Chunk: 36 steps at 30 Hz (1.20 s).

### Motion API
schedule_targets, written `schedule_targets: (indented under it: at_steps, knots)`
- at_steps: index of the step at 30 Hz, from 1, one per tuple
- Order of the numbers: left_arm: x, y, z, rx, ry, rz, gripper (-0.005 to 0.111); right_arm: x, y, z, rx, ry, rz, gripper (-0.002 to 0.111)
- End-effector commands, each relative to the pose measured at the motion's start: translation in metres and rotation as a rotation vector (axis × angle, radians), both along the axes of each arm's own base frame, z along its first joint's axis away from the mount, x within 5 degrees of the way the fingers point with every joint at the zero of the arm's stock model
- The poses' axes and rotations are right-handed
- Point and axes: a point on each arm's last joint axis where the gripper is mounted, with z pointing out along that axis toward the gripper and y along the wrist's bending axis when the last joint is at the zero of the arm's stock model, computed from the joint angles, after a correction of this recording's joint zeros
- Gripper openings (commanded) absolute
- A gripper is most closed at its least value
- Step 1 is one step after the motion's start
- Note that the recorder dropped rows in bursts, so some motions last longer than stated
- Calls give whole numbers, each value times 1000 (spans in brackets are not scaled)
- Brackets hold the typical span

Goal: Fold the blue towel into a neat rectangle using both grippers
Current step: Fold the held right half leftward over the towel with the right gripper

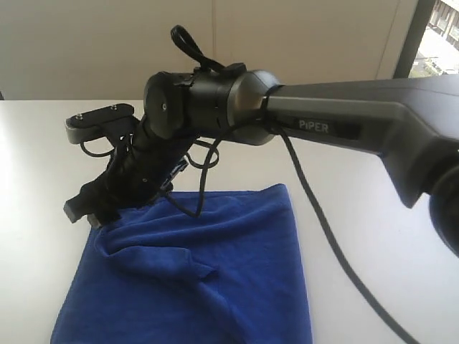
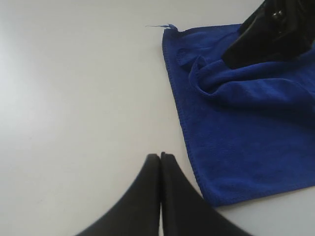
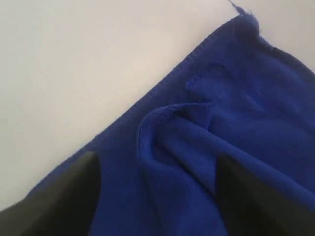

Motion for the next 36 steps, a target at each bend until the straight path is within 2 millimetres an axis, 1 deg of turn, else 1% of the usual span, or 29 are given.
schedule_targets:
  at_steps: [1, 3, 5, 8, 12, 15, 18, 21, 23, 26, 28, 32, 36]
  knots:
    - [-1, 0, -2, -9, 8, -1, 0, 3, -23, 35, -76, -106, 23, 63]
    - [-1, 0, -2, -6, 5, -3, 0, 3, -37, 46, -144, -125, 10, 63]
    - [-1, 0, -2, -3, 4, -6, 0, 3, -52, 50, -239, -119, 3, 63]
    - [-1, 0, -1, -3, 0, -6, 0, 2, -66, 48, -335, -70, 6, 63]
    - [0, 0, -1, 18, -16, -16, 0, -2, -74, 32, -365, -34, 31, 63]
    - [0, 0, -1, 22, -17, -15, 0, -9, -76, 13, -358, 0, 44, 63]
    - [0, 0, -1, 24, -7, -16, 0, -21, -76, -7, -320, 73, 85, 63]
    - [3, -1, -3, 20, 28, -19, 0, -28, -76, -25, -280, 97, 96, 63]
    - [7, -5, -5, 24, 81, -63, 0, -29, -77, -33, -275, 84, 86, 63]
    - [18, -13, 0, 23, 194, -146, 0, -29, -76, -36, -239, 68, 56, 63]
    - [30, -18, 8, 28, 259, -206, 0, -27, -73, -35, -207, 57, 38, 63]
    - [63, -25, 24, 55, 393, -259, 0, -23, -68, -34, -138, 31, -3, 63]
    - [100, -30, 45, 79, 415, -272, 0, -23, -67, -44, -153, 67, -3, 63]
